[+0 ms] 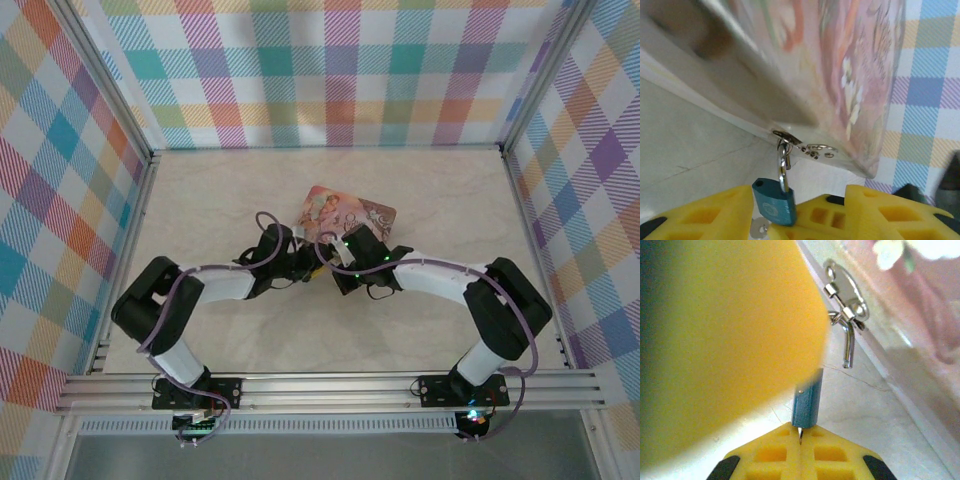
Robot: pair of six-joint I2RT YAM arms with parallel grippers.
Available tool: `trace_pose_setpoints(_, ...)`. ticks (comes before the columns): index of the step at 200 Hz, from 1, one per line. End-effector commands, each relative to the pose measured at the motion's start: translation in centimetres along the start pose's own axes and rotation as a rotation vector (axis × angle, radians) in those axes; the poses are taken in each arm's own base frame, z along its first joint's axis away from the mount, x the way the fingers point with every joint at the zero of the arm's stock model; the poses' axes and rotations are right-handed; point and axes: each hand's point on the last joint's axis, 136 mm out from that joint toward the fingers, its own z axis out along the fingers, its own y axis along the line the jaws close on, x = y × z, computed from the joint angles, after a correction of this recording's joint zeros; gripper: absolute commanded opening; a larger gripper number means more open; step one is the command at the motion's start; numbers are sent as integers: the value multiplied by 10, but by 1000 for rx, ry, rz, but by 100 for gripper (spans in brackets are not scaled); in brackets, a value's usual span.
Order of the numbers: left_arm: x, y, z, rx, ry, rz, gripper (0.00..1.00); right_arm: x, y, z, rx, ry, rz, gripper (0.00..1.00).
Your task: Unlock the padlock with the key
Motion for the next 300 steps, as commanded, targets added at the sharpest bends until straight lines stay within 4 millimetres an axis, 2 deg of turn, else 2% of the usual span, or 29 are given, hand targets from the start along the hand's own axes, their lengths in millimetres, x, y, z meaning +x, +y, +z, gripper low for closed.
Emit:
trace_pose_setpoints(1,-18,-7,-22,0,-74,33,51,12,3,10,-29,55,-24,0)
trace_pose_setpoints(49,-63,-7,-65,-100,-232,102,57,13,-2,9,0,68,-52,0)
trace_pose_setpoints(82,-100,-13,-80,-154,-331,149,61,11,0,4,-5,60,-70,0)
trace_pose_setpoints(119,-130,-15,-69,-200,-349,189,63,8,2,1,-16,45,-76,0)
trace_pose_setpoints(154,-148,-12,-48,-211,-324,205,63,9,1,1,-7,49,-87,0)
trace_pose_setpoints(188,-151,-8,-24,-199,-262,195,62,10,-2,-4,13,49,-120,0)
trace_pose_setpoints(226,-143,-1,-10,-172,-226,165,62,5,5,-7,-17,39,-209,0)
trace_pose_setpoints(274,-129,0,1,-159,-196,159,61,-32,43,-11,-179,-13,-345,0)
trace_pose_setpoints(300,-122,1,7,-154,-181,157,61,-46,47,-5,-153,-43,-434,0)
